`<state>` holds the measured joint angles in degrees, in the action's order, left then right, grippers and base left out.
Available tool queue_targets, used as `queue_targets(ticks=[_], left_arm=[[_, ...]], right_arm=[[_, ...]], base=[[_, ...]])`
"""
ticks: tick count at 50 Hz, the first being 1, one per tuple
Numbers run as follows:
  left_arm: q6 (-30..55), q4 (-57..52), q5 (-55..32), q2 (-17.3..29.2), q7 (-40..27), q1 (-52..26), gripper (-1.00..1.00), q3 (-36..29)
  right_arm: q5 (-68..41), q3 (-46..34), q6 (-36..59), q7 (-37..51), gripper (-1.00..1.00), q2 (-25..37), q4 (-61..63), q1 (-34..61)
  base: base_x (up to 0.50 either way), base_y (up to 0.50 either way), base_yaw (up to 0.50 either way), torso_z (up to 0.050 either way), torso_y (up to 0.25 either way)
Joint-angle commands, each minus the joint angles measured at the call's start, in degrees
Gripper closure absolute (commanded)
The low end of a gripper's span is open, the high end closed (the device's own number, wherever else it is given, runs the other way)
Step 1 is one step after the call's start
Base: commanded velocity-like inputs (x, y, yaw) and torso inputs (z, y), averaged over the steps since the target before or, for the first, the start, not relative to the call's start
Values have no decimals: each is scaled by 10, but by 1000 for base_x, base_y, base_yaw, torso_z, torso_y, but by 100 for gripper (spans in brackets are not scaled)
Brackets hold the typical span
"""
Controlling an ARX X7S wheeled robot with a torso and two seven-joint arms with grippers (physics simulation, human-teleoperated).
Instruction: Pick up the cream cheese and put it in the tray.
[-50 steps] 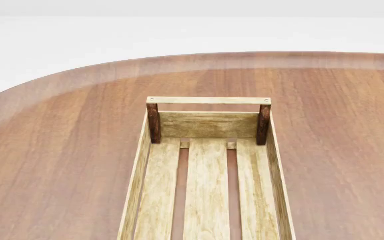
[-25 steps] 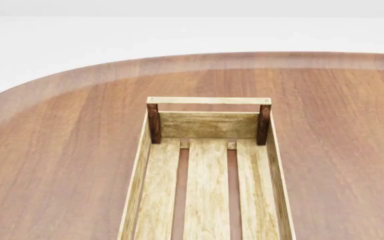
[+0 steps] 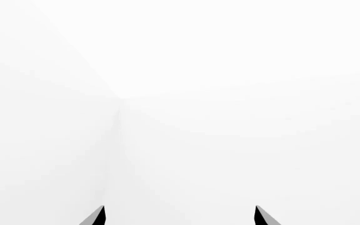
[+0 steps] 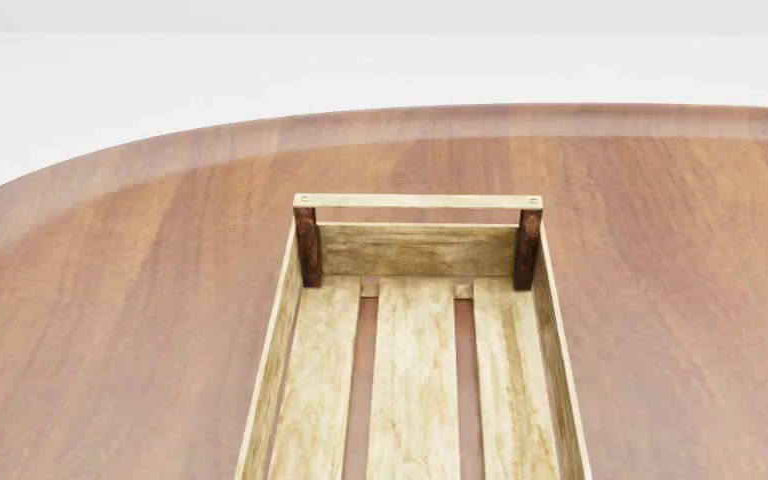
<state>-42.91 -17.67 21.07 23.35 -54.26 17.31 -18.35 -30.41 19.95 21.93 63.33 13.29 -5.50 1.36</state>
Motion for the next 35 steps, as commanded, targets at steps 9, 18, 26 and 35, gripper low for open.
queue_targets(ticks=[9,18,26,35], left_arm=[[1,1,2,1,-4,-1,-100,-2],[2,0,2,3,-5,-1,-100,-4],[6,0,1,3,-4,-3,-100,-5],[8,-2,1,4,-5,-3,-100,-6]], right_arm=[[-3,6,-9,-8,-100,4,-44,15],[-1,3,-13,-12,-100,5,-61,22],[-7,12,-15,-15,-100,8,-70,22],[-10,16,-18,-19,-100,11,-82,26]], base=[[0,0,0,0,0],[0,0,0,0,0],[0,0,0,0,0],[0,0,0,0,0]])
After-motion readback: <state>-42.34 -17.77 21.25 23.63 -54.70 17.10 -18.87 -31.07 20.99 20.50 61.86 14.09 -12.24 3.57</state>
